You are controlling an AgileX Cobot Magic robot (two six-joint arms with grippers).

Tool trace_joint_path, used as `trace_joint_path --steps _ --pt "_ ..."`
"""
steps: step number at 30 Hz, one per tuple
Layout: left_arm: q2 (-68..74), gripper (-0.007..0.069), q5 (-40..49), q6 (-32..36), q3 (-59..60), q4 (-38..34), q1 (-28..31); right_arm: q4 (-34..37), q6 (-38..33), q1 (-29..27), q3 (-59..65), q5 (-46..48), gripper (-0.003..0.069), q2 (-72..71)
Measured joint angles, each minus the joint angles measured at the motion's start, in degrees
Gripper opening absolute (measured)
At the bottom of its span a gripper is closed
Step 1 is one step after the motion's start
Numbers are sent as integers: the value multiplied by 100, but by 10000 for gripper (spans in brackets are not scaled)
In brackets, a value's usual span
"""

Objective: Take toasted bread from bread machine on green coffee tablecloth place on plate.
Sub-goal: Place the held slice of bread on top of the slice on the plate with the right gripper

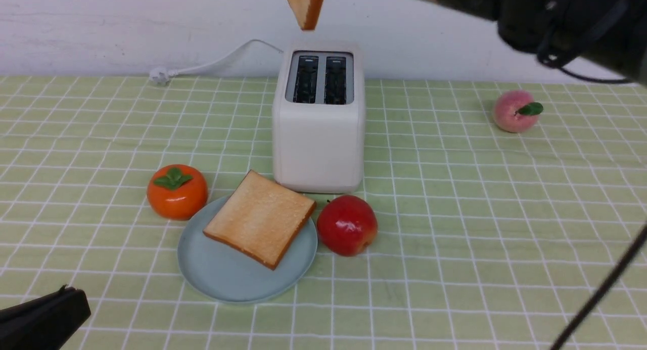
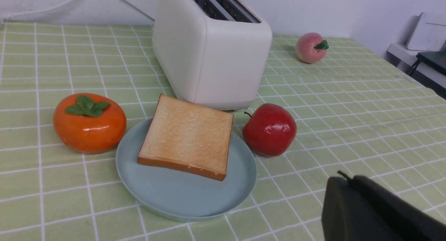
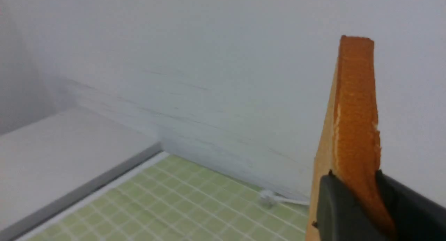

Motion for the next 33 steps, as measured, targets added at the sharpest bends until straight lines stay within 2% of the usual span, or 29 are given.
trace_joint_path --steps 8,11,17,27,33 --pt "-186 -13 167 0 -25 193 0 0 1140 0 846 -1876 106 -796" --pt "-370 -13 654 0 -25 363 0 0 1616 6 1700 -2445 106 -869" --pt "-382 -13 1679 0 33 774 0 0 1978 6 2785 -2250 105 -718" --pt "-382 -13 1356 0 385 824 0 320 1727 597 2803 -1371 104 277" --pt "-382 -13 1336 0 389 824 0 446 1693 662 2369 -1189 104 800"
